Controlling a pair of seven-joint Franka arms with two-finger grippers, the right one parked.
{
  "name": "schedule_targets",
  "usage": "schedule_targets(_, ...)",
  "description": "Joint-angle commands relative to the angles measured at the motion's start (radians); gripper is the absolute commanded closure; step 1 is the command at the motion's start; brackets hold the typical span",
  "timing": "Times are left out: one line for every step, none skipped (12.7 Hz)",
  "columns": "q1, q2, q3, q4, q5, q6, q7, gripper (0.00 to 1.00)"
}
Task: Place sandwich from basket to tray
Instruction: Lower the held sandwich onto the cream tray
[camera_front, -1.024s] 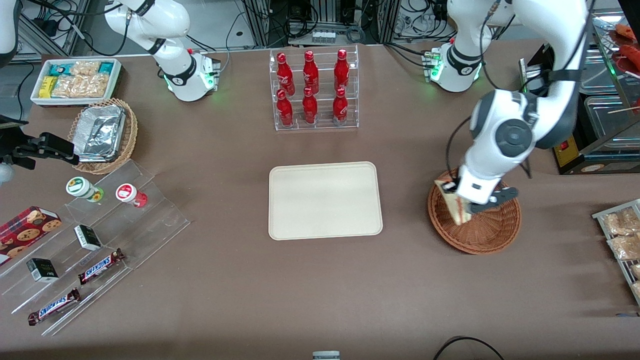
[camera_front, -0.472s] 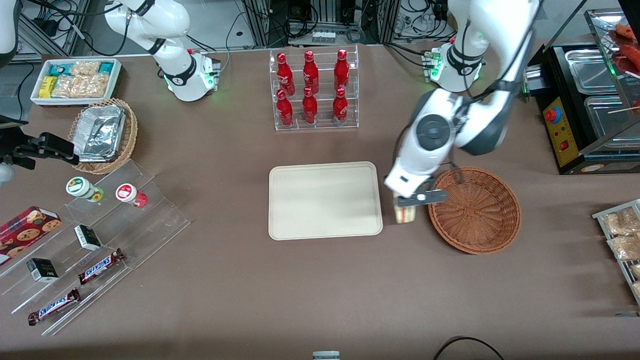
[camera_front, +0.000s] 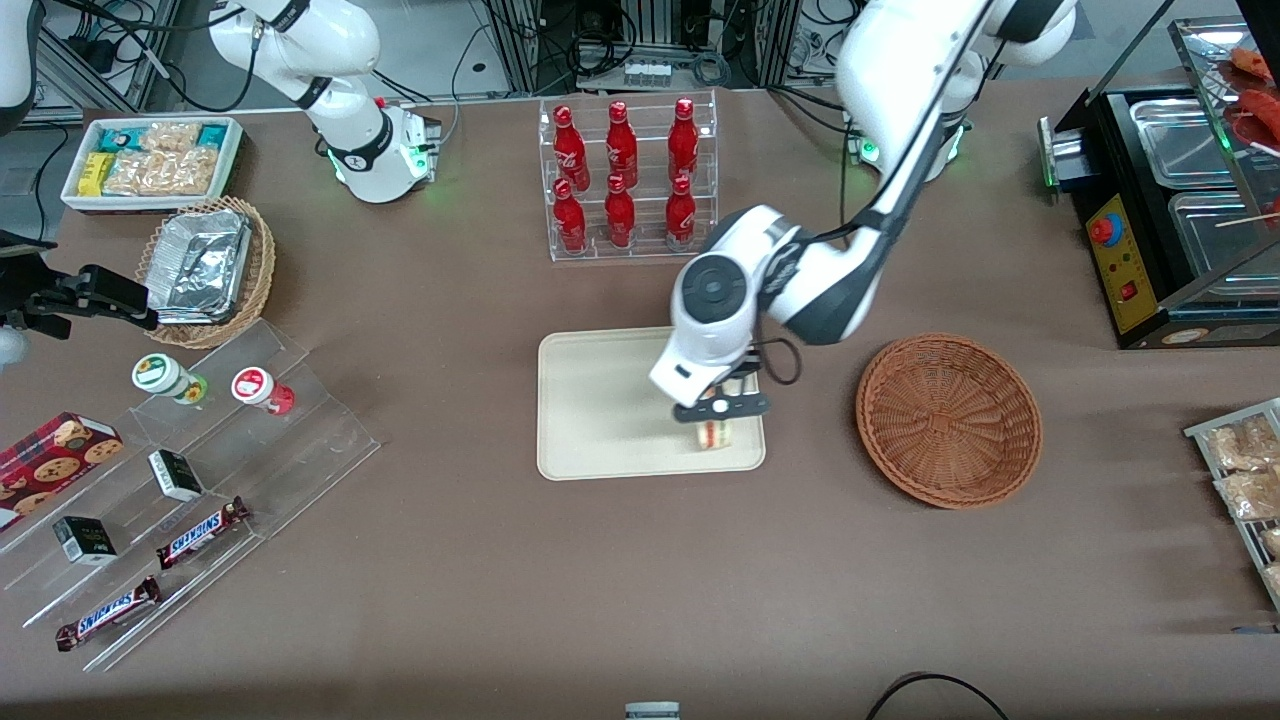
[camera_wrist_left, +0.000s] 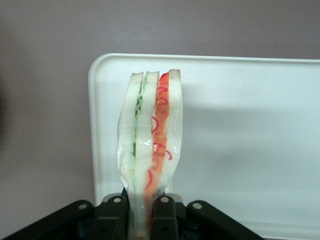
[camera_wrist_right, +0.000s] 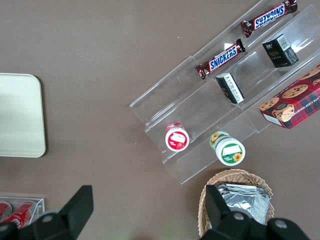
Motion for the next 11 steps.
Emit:
schedule_targets(-0.04, 0.115, 0.003, 0.158, -0.028, -0.045, -0.027, 1.0)
schedule_targets(-0.041, 0.142, -0.003, 0.187, -0.053, -0.045, -0.025, 1.0)
schedule_targets(-0.043, 0.161, -0.012, 0.205, -0.056, -0.045, -0.027, 1.0)
schedule_targets(-0.041, 0.17, -0.03, 0.212, -0.056, -0.039, -0.027, 1.0)
schedule_targets(-0.041, 0.176, -0.037, 0.213, -0.062, -0.036, -0.027, 1.0)
schedule_targets(-0.043, 0.178, -0.038, 0.213, -0.07, -0.033, -0.028, 1.0)
schedule_targets(-0.043, 0.181, -0.04, 0.212, -0.072, -0.024, -0.031, 1.0)
schedule_targets(-0.049, 0.185, -0.04, 0.21, -0.07, -0.015, -0.047, 1.0)
schedule_targets(-0.058, 0.189, -0.038, 0.209, -0.068, -0.013, -0.062, 1.0)
schedule_targets(-0.06, 0.189, -0.038, 0.204, -0.067, -0.008, -0.079, 1.0)
schedule_targets(-0.063, 0.19, -0.038, 0.201, -0.062, 0.004, -0.097, 1.0)
